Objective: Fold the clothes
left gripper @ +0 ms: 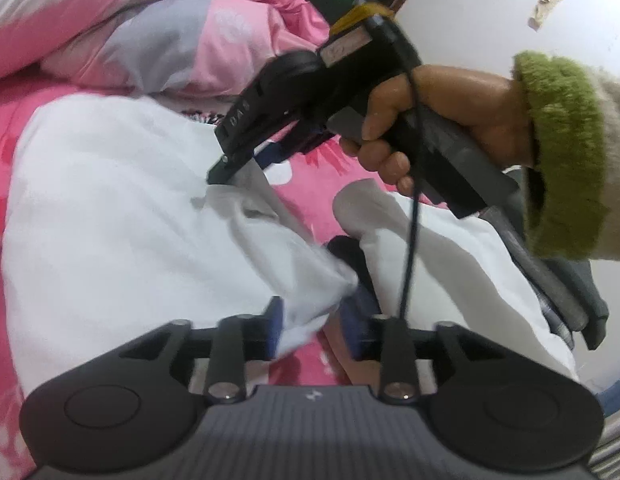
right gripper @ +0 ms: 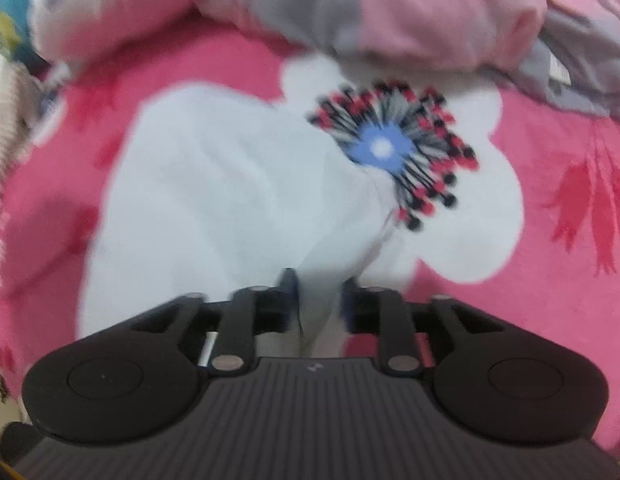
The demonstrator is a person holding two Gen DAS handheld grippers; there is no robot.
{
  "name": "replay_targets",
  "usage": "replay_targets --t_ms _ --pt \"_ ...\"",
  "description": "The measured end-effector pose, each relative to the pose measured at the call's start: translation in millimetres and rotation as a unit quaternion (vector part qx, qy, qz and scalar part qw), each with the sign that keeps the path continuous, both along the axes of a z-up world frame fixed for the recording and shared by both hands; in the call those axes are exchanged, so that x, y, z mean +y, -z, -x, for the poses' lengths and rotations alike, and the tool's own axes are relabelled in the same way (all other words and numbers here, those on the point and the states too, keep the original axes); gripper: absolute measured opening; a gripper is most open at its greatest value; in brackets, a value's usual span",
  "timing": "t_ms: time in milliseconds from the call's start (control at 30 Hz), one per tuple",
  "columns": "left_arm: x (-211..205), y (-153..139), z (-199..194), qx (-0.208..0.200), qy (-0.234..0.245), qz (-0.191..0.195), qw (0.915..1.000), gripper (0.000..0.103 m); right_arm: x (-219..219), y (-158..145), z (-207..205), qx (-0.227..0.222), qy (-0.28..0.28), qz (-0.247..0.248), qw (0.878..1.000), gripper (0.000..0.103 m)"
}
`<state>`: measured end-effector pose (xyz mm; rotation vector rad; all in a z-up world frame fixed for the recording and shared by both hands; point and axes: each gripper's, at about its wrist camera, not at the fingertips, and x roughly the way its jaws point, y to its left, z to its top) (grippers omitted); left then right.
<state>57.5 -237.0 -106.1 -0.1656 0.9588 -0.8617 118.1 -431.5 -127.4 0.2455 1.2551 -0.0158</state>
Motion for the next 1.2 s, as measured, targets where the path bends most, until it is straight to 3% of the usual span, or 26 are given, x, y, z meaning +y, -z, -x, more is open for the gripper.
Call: replay_targets --t_ms 33,100,267,333,433,533,700,733,800,833,867,900,967,1000,1033,1200 --pt "6.6 -3.2 0.4 0.007 -0.007 0.0 1.0 0.048 -2.6 2.7 -1.2 0.01 0.002 0.006 1.0 0.048" --pt "28.3 -10.0 2.3 0.022 -0.03 0.006 0.9993 0.05 -11.4 0.4 1.7 0.007 0.012 -0.006 1.0 0.055" --pt "91.1 -12.8 -12.0 0.057 -0.139 -0.01 0.9886 0.054 -39.5 0.4 8.8 0.007 0.061 -0.083 0.995 0.079" --pt "115.6 -6.6 -18.6 0.075 -0.183 -0.019 0.98 0.058 -47.0 7.3 4.9 0.021 0.074 -0.111 0.991 0.08" --pt "131.3 21.6 -33.4 0.135 -0.19 -0.028 0.972 0.059 -50.0 18.8 -0.1 0.034 0.07 -0.144 0.987 0.081" --pt "141.0 48.1 -43.2 0.213 -0.185 0.021 0.9592 0.058 -52.7 30.1 -4.1 0.046 0.068 -0.163 0.983 0.081" --pt "138.7 74.9 -43.9 0.275 -0.166 0.056 0.9454 0.057 -56.3 41.6 -2.8 0.055 0.067 -0.188 0.978 0.081" --pt "138.3 77.5 -41.3 0.277 -0.167 0.059 0.9445 0.055 -56.6 43.4 -2.8 0.054 0.069 -0.19 0.978 0.081" --pt "137.6 83.3 -39.0 0.284 -0.168 0.069 0.9415 0.039 -56.9 46.3 -3.0 0.052 0.073 -0.195 0.977 0.08" --pt "137.3 86.4 -39.6 0.289 -0.168 0.076 0.9393 0.025 -56.8 46.9 -3.2 0.051 0.073 -0.194 0.977 0.078" --pt "137.0 89.6 -40.3 0.294 -0.169 0.082 0.9371 0.014 -56.7 47.2 -3.4 0.049 0.073 -0.192 0.977 0.069" --pt "138.4 89.6 -39.3 0.295 -0.172 0.089 0.9357 0.012 -56.7 47.5 -3.6 0.047 0.073 -0.19 0.978 0.062" --pt "141.5 88.5 -36.6 0.295 -0.18 0.102 0.9329 0.007 -57.0 48.4 -3.9 0.047 0.076 -0.194 0.977 0.025" --pt "143.1 88.0 -35.3 0.295 -0.183 0.109 0.9314 0.007 -56.9 48.9 -4.4 0.048 0.078 -0.199 0.976 0.016" --pt "144.7 87.5 -34.0 0.295 -0.187 0.116 0.9299 0.007 -55.4 48.7 -5.0 0.049 0.078 -0.204 0.975 0.011" --pt "179.5 86.8 -33.8 0.312 -0.193 0.14 0.9197 0.006 -35.0 41.2 -10.2 0.046 0.065 -0.194 0.978 0.008"
